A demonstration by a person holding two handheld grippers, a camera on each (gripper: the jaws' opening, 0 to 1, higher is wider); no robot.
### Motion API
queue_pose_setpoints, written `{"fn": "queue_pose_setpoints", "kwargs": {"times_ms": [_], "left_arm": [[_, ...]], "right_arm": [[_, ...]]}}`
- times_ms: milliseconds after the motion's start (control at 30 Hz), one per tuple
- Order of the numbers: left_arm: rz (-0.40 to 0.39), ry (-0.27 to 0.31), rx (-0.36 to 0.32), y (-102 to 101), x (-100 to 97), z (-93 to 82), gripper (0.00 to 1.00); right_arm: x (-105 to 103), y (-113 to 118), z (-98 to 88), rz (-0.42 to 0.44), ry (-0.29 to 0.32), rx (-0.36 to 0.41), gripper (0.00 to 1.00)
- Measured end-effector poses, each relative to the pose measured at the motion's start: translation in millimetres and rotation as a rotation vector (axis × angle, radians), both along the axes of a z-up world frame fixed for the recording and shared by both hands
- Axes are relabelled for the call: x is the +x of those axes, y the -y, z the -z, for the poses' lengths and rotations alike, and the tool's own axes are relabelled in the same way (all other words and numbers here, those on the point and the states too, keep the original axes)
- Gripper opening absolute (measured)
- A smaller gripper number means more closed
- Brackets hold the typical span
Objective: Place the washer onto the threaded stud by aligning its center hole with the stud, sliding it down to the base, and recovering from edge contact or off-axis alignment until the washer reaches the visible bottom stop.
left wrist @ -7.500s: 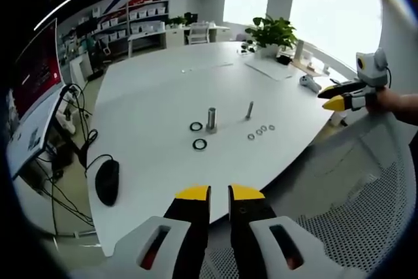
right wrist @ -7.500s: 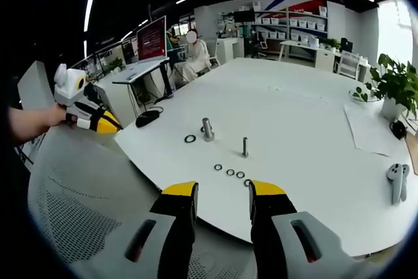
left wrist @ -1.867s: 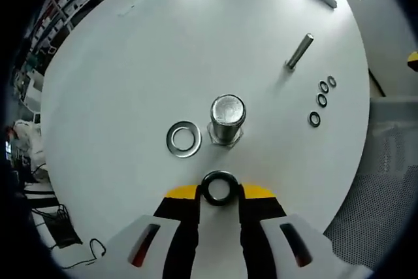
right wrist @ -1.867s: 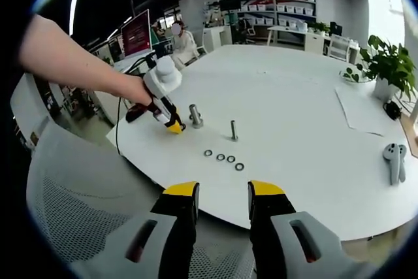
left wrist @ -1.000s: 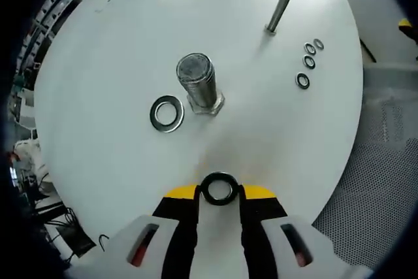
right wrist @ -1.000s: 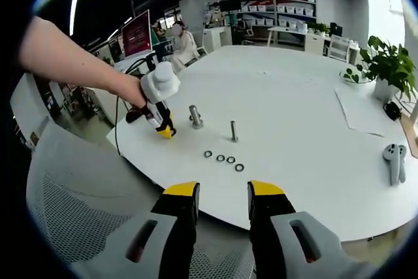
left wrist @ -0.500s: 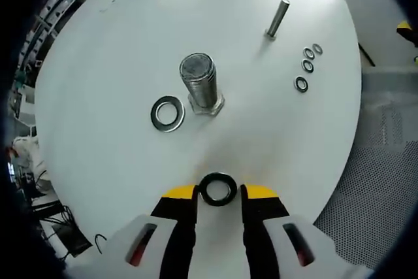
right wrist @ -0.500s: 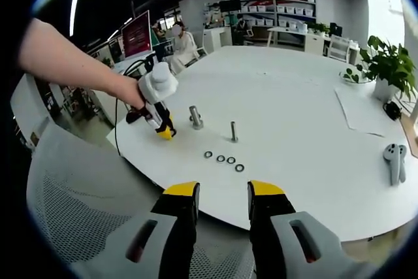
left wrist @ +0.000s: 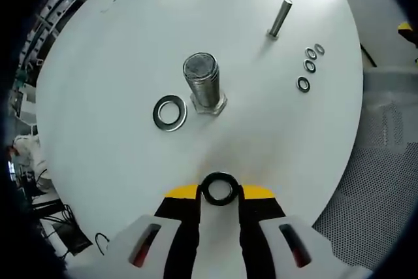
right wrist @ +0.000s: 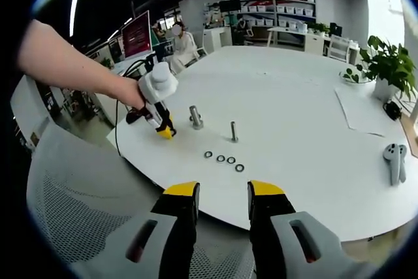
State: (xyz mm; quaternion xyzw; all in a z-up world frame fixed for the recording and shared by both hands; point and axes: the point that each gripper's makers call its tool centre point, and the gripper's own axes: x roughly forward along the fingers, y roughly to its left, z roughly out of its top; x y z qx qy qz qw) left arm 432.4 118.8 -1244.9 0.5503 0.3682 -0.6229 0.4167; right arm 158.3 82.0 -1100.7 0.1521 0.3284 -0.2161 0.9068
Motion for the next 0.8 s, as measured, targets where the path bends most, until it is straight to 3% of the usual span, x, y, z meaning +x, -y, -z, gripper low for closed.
{"fn": "queue_pose_setpoints", "kwargs": {"times_ms": [267,567,800], "left_arm": [[0.006,-0.003,-0.037,-0.5,-2.6,-3.0,0.19],[0.049,-0.003,-0.011,-1.0,1.2,-2.6,0.19],[0.056,-0.013,-0.032,-0.4,-1.3,-7.6,0.19]], "right_arm": [[0.1,0.4,-0.2,0.002,0.004,0.000,0.32],[0.0,-0.3,-0.5,-0.003,0.001,0.001,0.32],[-0.6,-0.2,-1.3,0.002,0.002,0.001,0.32]]}}
